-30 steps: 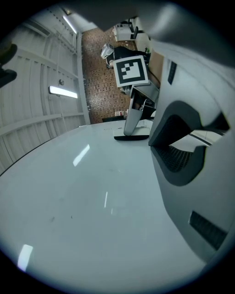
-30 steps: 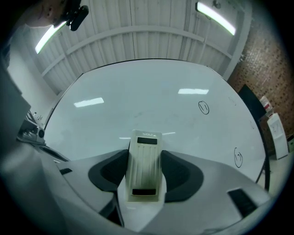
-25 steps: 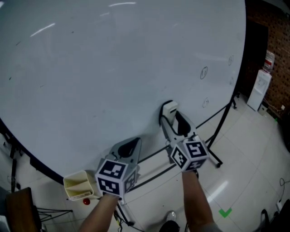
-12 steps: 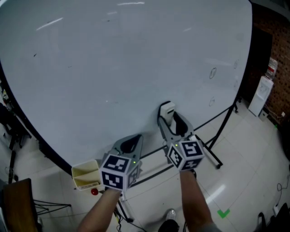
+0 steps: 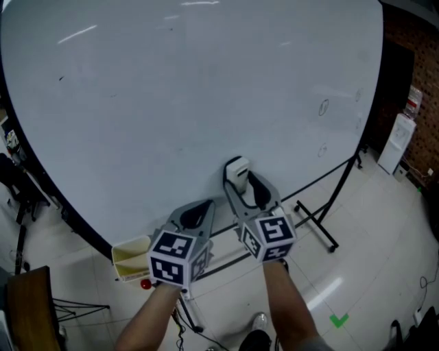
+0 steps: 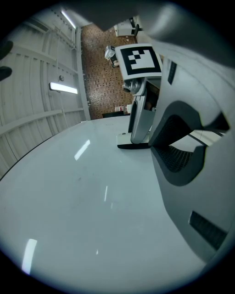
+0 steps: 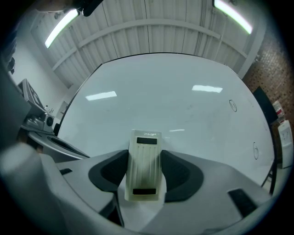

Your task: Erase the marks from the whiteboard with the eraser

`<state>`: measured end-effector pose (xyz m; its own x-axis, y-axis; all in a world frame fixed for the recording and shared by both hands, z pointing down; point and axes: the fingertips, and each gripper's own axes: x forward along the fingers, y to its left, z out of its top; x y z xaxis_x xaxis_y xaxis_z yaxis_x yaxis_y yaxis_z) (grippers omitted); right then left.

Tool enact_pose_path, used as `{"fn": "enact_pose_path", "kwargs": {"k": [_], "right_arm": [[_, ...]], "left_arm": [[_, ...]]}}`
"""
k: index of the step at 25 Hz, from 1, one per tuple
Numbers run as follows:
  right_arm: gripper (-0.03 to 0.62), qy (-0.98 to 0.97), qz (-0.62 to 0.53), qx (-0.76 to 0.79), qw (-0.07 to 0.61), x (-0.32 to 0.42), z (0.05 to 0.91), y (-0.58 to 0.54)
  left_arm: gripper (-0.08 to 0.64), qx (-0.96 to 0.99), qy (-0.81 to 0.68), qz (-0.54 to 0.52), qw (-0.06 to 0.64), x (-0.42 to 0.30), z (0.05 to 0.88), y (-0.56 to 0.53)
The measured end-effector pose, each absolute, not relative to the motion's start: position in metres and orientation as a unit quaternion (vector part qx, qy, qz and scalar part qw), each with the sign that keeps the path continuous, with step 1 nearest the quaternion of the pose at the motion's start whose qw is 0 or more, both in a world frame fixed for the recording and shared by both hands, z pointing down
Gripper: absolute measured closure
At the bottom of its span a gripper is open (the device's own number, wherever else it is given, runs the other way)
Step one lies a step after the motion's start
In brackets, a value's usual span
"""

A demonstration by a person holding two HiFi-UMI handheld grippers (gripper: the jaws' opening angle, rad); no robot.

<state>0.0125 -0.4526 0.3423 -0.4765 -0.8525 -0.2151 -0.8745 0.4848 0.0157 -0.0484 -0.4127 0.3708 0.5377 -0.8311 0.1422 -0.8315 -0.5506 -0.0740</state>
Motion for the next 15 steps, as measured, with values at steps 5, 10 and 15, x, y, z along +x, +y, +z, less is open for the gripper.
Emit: {"fn": "enact_pose_path", "kwargs": {"k": [5,10,15], "right_arm": [[0.357,0.846,0.052,-0.522,0.100,0.053,0.341,-0.469],[0.357,0.846,0.034,-0.522,0.103,0.087,0.340,-0.485],[0.357,0.861,0.016,-0.501,0.091,0.088,0.338,-0.479]], "left_arm": [[0.563,0.875,-0.477,0.088,0.010,-0.035,0.376,-0.422],[0.563,0.872,-0.480,0.091,0.017,-0.013,0.378,-0.438],[0.563,0.867,-0.490,0.089,0.026,-0.001,0.369,-0.445]]}}
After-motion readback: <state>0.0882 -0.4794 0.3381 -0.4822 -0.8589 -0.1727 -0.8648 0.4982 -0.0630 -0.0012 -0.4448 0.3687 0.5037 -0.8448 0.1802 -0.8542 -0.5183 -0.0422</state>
